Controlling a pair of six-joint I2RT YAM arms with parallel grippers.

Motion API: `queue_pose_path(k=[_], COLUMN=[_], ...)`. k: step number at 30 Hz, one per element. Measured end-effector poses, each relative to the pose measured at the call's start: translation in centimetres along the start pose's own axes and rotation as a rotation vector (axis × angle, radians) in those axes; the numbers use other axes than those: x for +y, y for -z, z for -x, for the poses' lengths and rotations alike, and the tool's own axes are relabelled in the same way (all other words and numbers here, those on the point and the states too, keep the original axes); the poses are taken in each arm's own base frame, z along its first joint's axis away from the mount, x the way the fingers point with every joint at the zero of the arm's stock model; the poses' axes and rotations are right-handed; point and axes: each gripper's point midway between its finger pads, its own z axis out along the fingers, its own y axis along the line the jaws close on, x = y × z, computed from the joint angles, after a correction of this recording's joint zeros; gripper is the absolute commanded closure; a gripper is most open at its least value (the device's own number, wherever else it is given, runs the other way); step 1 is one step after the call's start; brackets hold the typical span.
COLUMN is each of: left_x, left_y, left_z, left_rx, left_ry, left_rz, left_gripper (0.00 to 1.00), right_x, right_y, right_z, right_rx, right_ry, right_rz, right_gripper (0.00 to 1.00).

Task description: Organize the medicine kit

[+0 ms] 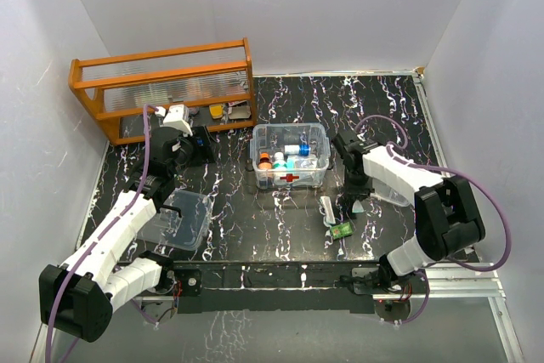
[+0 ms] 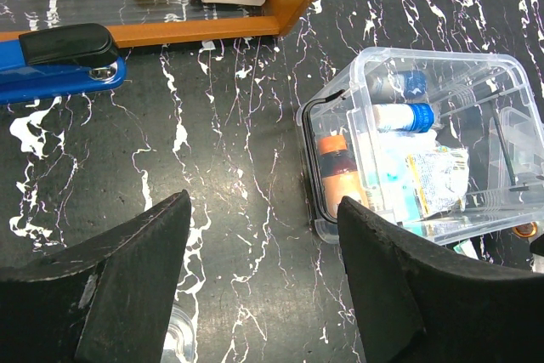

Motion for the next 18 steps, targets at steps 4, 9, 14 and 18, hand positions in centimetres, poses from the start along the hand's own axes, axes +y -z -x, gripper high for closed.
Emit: queue_pose_path(k=[4,9,14,18], left_x=[0.0,0.1,0.1,0.2], left_y=[0.0,0.0,0.0,0.0], left_z=[0.0,0.0,0.0,0.1], left_rx=[0.000,-0.001,-0.003,-0.004], left_ry=[0.000,-0.001,-0.002,-0.003], left_rz=[0.000,0.004,0.006,0.008], left_gripper=[0.32,0.32,0.32,0.32], right_x=[0.2,0.7,0.6,0.8], right_y=[0.5,0.1,0.6,1.6], right_z=[0.8,0.3,0.9,2.6], right_rx=[-0.028,-0.016,-0.038,-0.099], right_ry=[0.014,0.050,0.042,0.022], right_rz=[-0.031,-0.055,-0.072,-0.066], right_gripper=[0.86,0.87,0.87,0.86])
